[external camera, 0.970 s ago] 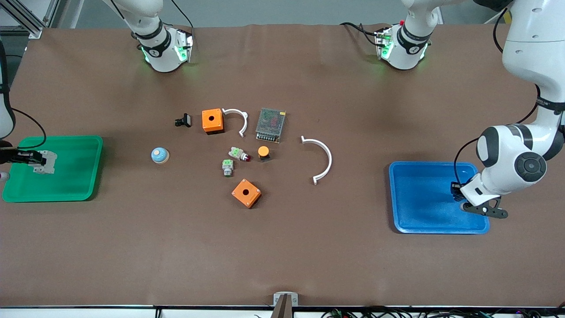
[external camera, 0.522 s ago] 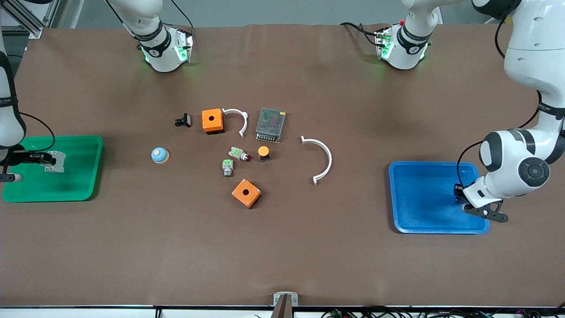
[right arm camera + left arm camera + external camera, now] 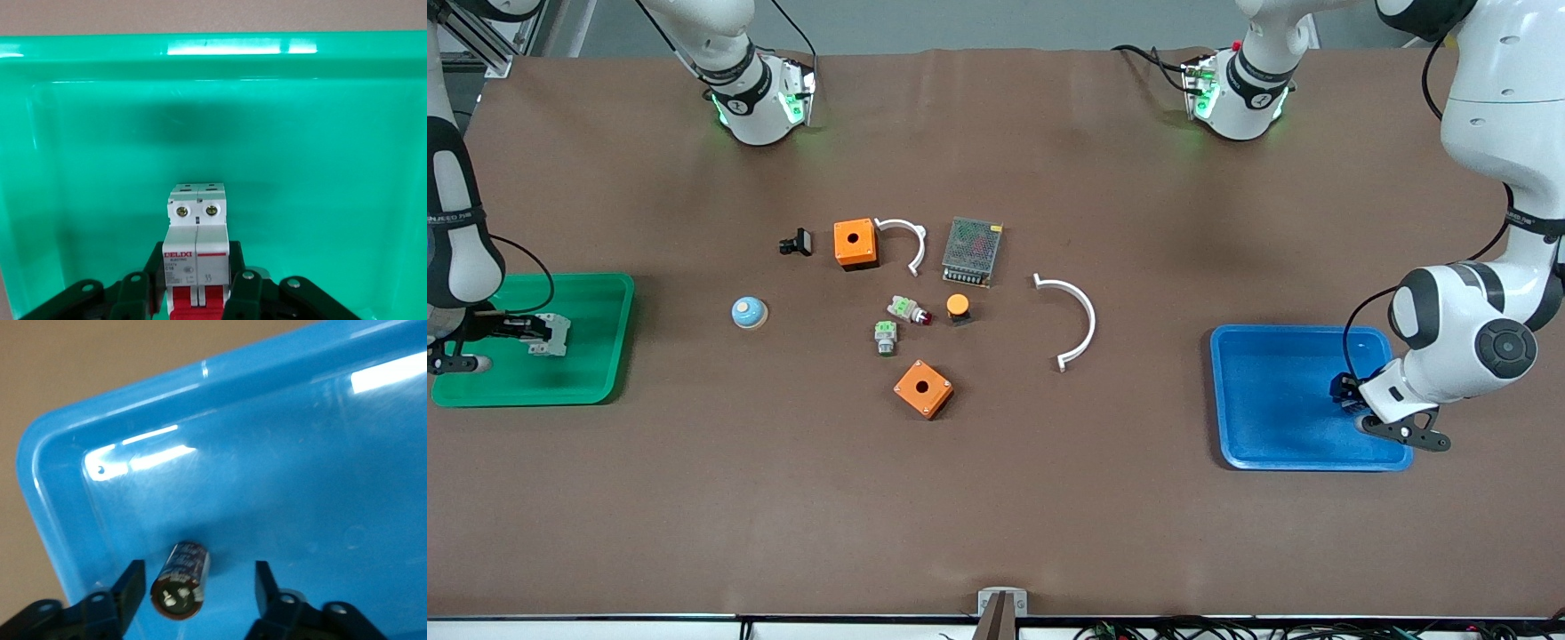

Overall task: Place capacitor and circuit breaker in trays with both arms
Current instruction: 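Carry the breaker to the green tray while the left gripper lowers the capacitor, then open both grippers, releasing the breaker and capacitor into the trays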

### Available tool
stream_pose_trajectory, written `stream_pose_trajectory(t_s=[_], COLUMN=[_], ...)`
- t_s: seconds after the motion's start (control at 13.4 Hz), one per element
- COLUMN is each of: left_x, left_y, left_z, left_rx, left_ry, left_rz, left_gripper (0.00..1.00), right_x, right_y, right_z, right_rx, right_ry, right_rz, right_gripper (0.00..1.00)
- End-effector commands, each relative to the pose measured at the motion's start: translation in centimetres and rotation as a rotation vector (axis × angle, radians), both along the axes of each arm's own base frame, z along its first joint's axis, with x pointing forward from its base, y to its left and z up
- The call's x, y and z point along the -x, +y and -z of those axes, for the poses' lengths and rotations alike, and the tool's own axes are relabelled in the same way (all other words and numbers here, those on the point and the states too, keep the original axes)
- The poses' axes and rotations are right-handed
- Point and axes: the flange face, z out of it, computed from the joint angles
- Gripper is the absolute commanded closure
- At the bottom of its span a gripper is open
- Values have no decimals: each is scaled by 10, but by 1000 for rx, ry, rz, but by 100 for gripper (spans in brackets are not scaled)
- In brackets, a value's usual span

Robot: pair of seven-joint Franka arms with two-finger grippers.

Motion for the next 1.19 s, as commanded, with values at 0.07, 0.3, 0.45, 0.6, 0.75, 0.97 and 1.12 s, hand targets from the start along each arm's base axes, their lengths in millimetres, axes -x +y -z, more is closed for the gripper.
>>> stream_pose_trajectory(t_s=[0.07, 0.3, 0.45, 0.6, 0.75, 0.97, 1.12], left_x=[-2, 5, 10, 19, 27, 40, 50], left_y=[-12, -16, -24, -34, -40, -41, -43], left_z=[-55, -129, -201, -262, -319, -363, -380], left_rx=[67, 120, 116, 116, 106, 92, 89], left_ry=[-16, 25, 35, 57, 34, 46, 40], left_rz=[-48, -106, -174, -270, -325, -327, -324], left_gripper=[0, 0, 0, 0, 0, 0, 0], right_x=[1, 0, -5, -11, -7, -6, -4], right_y=[-6, -8, 1, 33, 66, 136, 174], right_z=[3, -17, -65, -114, -159, -212, -228], right_rx=[15, 20, 27, 16, 6, -1, -19], right_ry=[-10, -18, -33, -26, 16, 54, 38], right_rz=[-17, -15, -13, -21, 36, 62, 70], right_gripper=[68, 0, 0, 1, 1, 1, 1])
